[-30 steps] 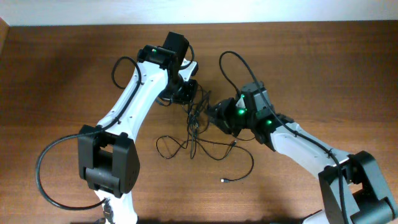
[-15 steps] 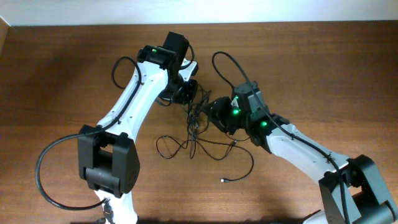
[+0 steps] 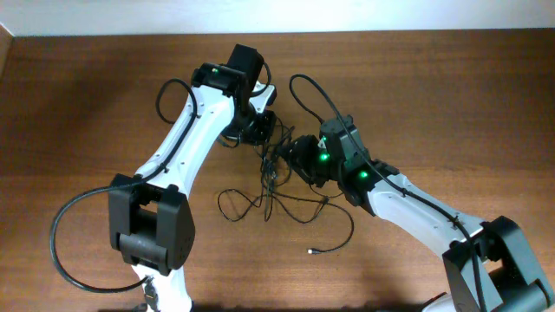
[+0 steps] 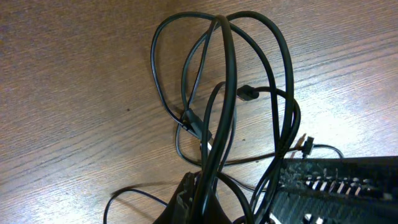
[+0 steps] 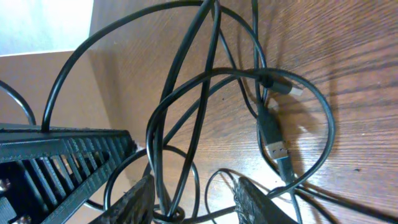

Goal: Untangle cables

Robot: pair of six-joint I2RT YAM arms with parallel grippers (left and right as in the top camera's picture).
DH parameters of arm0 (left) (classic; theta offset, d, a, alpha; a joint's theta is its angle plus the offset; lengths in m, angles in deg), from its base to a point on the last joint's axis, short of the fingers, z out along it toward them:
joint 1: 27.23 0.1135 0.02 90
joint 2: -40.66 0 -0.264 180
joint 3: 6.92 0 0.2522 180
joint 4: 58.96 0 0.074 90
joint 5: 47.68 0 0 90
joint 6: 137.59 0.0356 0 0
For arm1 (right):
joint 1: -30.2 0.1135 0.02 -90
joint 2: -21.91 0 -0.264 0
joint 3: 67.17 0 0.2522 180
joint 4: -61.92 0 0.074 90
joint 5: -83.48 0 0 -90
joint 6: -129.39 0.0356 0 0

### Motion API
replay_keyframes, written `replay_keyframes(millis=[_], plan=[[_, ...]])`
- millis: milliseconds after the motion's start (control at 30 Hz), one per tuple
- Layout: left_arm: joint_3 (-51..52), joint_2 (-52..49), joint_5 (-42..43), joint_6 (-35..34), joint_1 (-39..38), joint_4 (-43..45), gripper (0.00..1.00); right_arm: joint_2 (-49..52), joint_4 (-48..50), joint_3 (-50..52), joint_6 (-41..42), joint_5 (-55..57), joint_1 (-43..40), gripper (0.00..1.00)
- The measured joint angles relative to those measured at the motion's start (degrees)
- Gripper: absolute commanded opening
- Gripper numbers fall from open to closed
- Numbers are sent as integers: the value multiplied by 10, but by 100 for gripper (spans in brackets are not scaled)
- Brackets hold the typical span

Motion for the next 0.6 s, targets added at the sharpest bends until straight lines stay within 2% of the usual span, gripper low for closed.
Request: replay_keyframes(millis=[333,467,600], plan=[[0,0,0,0,0,0,0,21,40,-2,-11,4,12,42],[0,0,0,0,0,0,0,21,-24,-6,-12,8,12,41],[0,0,1,0,-1,0,0,21,-69,-6,-20,10,12,34]])
